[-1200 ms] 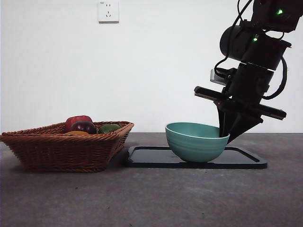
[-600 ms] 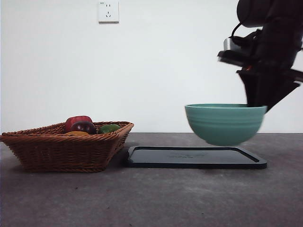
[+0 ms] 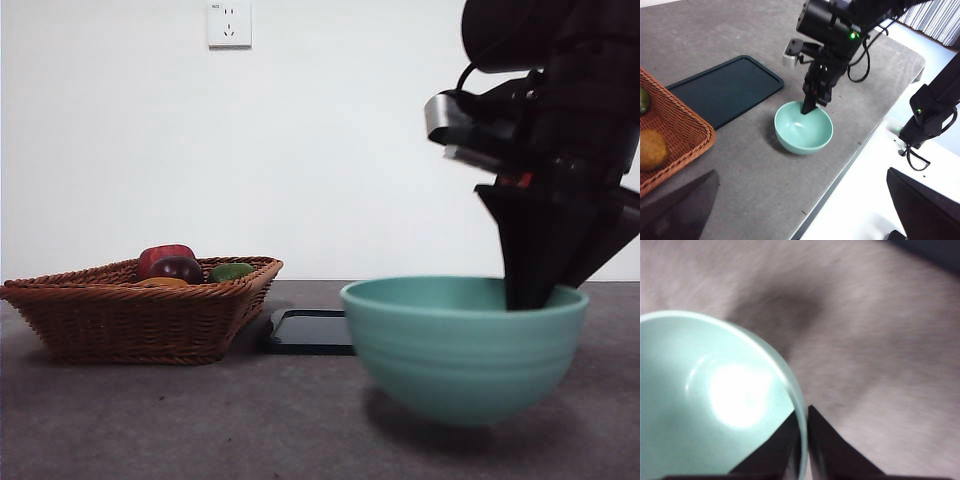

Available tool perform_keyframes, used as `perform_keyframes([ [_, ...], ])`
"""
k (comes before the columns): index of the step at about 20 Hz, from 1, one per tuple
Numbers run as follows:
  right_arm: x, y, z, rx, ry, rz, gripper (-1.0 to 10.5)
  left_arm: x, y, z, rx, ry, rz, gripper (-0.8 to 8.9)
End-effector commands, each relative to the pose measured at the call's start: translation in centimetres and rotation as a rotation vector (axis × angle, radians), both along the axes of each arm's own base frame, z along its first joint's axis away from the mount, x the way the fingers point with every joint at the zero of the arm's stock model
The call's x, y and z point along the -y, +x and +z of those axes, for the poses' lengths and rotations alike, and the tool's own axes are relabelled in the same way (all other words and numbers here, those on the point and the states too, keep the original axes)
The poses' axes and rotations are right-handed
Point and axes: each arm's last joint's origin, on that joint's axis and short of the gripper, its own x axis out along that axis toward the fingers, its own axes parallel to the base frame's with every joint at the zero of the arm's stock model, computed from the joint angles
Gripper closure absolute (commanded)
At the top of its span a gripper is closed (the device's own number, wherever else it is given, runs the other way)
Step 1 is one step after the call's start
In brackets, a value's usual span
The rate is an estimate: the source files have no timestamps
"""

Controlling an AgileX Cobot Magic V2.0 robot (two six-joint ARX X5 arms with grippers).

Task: Pick up the wifruite, put it on the bowl, pick up the plate, put it on desk

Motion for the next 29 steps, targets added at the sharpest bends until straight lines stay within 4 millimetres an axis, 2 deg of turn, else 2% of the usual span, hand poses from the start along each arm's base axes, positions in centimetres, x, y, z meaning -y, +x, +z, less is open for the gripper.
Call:
perform_keyframes([
  [1, -0.7, -0.3, -0.7, -0.003, 0.020, -0.019, 9.4, 0.1, 0.0, 0.3, 0.004, -0.013, -0.010, 2.12],
  [10, -1.1, -0.4, -1.7, -0.019, 0.026, -0.050, 9.3, 0.1, 0.0, 0.3, 0.004, -0.013, -0.010, 2.12],
  [12, -1.1, -0.4, -1.7, -0.018, 0.025, -0.050, 8.3, 0.1, 0.0, 0.3, 0.004, -0.013, -0.010, 2.12],
  [14, -1.1, -0.3, -1.6, -0.013, 0.026, -0.048, 6.1, 0.1, 0.0, 0.3, 0.004, -0.013, -0.010, 2.12],
  [16, -1.0, -0.4, -1.1, -0.001, 0.035, -0.049, 4.9, 0.1, 0.0, 0.3, 0.004, -0.013, -0.010, 2.12],
  [19, -0.7, -0.9, 0.8, 0.042, 0.070, -0.052, 4.7, 0.1, 0.0, 0.3, 0.004, -0.013, -0.010, 2.12],
  [22, 0.4, -2.4, 3.9, 0.098, 0.111, -0.054, 3.8, 0.1, 0.0, 0.3, 0.004, -0.013, -0.010, 2.12],
  [25, 2.1, -4.8, 7.4, 0.173, 0.160, -0.056, 3.8, 0.1, 0.0, 0.3, 0.004, -0.013, -0.010, 2.12],
  [29, 5.2, -9.2, 11.6, 0.269, 0.231, -0.053, 3.8, 0.1, 0.0, 0.3, 0.003, -0.014, -0.010, 2.12],
])
